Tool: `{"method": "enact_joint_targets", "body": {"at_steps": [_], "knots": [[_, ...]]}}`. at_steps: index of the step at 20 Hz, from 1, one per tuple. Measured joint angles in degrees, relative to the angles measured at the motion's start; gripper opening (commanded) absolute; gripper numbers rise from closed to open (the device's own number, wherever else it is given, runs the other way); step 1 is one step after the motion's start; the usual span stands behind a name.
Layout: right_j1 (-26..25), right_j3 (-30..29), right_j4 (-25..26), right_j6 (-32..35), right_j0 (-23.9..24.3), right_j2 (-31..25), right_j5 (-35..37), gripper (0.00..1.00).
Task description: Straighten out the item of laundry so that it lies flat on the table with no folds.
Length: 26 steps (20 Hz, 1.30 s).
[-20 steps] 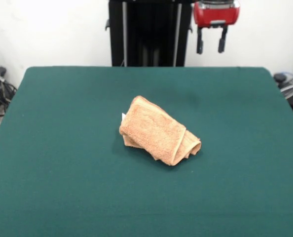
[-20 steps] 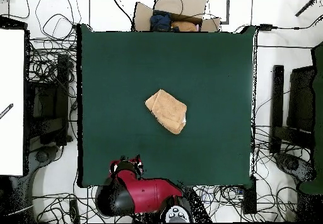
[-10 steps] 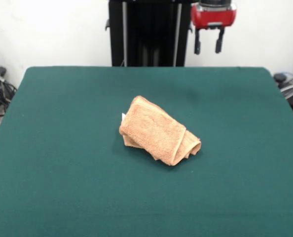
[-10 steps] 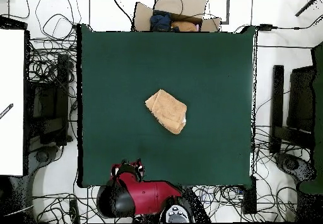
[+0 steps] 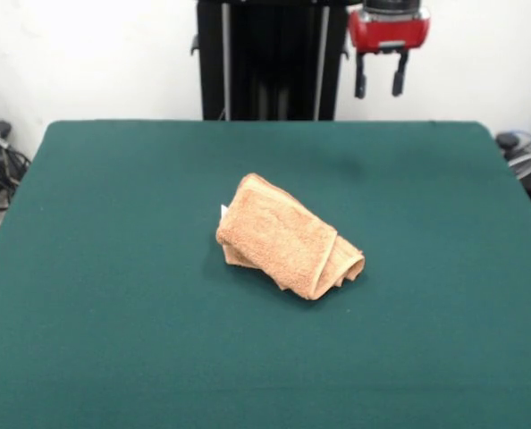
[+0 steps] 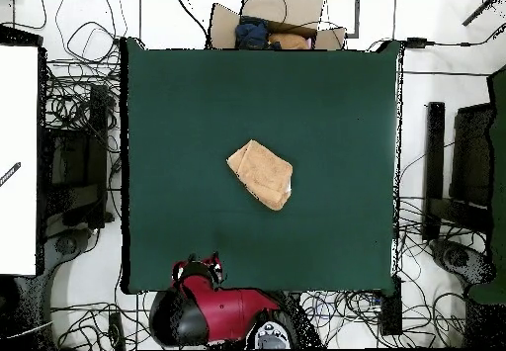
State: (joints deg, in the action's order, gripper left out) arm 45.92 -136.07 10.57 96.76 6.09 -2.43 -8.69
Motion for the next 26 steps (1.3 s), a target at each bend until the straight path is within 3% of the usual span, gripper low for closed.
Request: {"method": "enact_joint_targets", "body": {"at_steps": [12,17,26], "knots": [[-0.87,-0.27,-0.01,0.0,-1.52,0.38,-2.08,1.0],[0.37,-1.63,-1.36,0.0,-6.3,1.98,-2.07,1.0],[3.02,-3.27,-9.75,0.0,-18.79,4.07,-2.08,1.0]]}}
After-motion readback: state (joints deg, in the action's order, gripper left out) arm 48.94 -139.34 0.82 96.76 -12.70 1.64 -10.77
